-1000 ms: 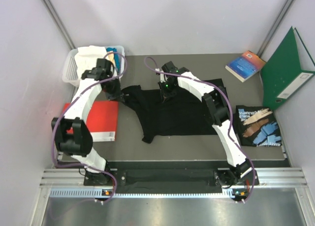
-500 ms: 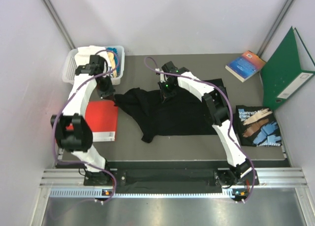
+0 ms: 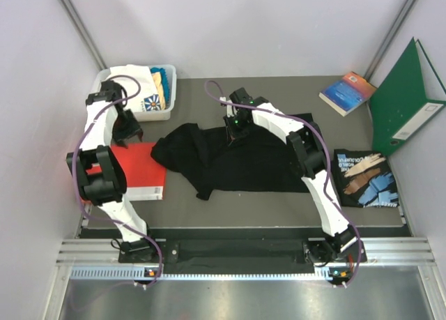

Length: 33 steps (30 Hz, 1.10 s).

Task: Fold and stack the t-shirts
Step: Flatten the tshirt out

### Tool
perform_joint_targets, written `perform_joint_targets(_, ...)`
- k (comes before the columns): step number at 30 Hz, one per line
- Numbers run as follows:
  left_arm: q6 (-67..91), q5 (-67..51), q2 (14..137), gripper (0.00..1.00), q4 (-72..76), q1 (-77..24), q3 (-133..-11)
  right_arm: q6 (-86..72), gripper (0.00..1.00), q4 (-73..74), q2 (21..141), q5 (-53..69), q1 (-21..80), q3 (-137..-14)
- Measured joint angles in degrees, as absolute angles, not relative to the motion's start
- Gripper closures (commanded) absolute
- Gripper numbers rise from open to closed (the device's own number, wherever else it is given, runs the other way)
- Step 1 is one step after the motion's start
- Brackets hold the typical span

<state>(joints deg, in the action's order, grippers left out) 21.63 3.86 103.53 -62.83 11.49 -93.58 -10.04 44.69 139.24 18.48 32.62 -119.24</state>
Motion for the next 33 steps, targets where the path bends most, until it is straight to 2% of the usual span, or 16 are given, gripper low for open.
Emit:
perform_joint_targets(1, 21.7, 4.8, 103.9, 0.01, -62.8, 12.1, -93.5, -10.0, 0.99, 44.7, 139.2, 18.5, 32.6, -119.2)
perform_joint_targets(2, 21.8, 5.7, 104.3, 0.01, -62.7, 12.8, -93.5, -10.0, 0.99, 44.7, 139.2, 18.4, 32.6, -119.2)
perform_joint_targets(4, 21.9, 6.2, 104.6, 0.01, -61.9, 13.6, -92.2, -10.0, 0.99, 44.8, 139.2, 18.4, 32.6, -119.2)
perform_joint_targets(7, 21.0, 2.7, 101.0, 0.01, -57.9, 13.9, -83.7, -10.0, 0.99, 44.8, 139.2, 18.4, 32.6, -119.2)
perform_joint_targets(9, 19.8, -2.2, 96.3, 0.08, -55.3, 13.1, -76.8, -10.0, 0.99, 44.8, 139.2, 18.4, 32.6, -119.2)
perform_joint_targets(15, 17.8, -14.6, 84.8, 0.14, -50.9, 6.5, -62.5, -10.0, 0.99, 45.1, 139.5, 18.4, 32.6, -119.8)
perform_joint_targets(24, 18.1, -17.9, 95.7, 0.16, -44.4, -2.1, -58.8, -10.0, 0.99, 45.6, 139.7, 18.4, 32.6, -120.2)
perform_joint_targets(28, 18.3, -18.2, 100.8, 0.23, -44.9, -4.0, -62.2, -10.0, 0.99, 45.5, 139.7, 18.4, 32.6, -120.1)
perform_joint_targets(31, 18.5, -18.3, 104.5, 0.56, -44.7, -5.4, -66.6, -10.0, 0.99, 45.5, 139.7, 18.4, 32.6, -120.1)
perform_joint_targets(32, 18.8, -18.4, 105.5, 0.90, -44.2, -5.8, -67.7, -10.0, 0.99, 45.5, 139.7, 18.4, 32.6, -120.0)
perform_joint_targets(33, 18.8, -18.4, 106.8, 1.00, -43.7, -6.2, -69.0, -10.0, 0.99, 45.5, 139.7, 18.4, 32.6, -120.0)
